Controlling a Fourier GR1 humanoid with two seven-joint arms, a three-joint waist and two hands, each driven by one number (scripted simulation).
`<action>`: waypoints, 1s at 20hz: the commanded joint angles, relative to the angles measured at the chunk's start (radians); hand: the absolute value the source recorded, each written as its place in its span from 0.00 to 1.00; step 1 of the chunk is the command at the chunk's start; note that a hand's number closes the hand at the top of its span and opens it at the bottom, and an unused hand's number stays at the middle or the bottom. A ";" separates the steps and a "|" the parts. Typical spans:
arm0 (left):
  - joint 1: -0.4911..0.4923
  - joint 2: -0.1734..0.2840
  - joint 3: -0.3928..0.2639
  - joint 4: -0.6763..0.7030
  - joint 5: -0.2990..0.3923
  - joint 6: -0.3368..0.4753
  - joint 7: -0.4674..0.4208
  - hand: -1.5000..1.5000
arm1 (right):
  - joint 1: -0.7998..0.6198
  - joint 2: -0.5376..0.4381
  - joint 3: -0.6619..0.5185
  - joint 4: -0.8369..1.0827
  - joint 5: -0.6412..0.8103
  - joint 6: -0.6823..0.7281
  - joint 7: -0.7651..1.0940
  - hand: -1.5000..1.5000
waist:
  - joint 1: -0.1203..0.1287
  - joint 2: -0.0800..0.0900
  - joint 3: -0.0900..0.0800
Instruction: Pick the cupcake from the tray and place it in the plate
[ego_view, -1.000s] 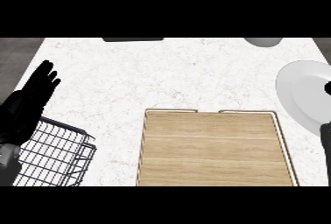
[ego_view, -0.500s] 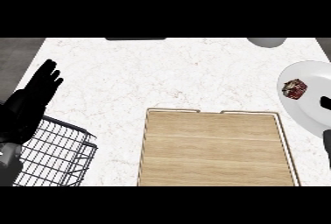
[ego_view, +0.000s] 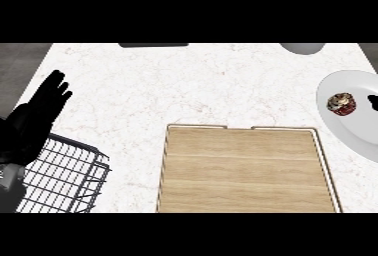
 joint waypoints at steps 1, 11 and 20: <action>0.126 -0.148 -0.110 0.071 0.043 0.011 0.014 0.50 | 0.001 -0.007 -0.035 -0.035 -0.118 -0.059 -0.108 0.00 | -0.018 0.022 -0.037; 0.166 -0.133 -0.104 0.070 0.043 0.038 0.021 0.50 | 0.106 0.075 -0.063 -0.189 -0.445 0.068 -0.328 0.00 | -0.063 0.003 -0.038; 0.202 -0.129 -0.110 0.051 0.054 0.037 0.002 0.50 | 0.295 0.157 -0.042 -0.286 -0.593 0.237 -0.521 0.00 | -0.071 0.004 -0.044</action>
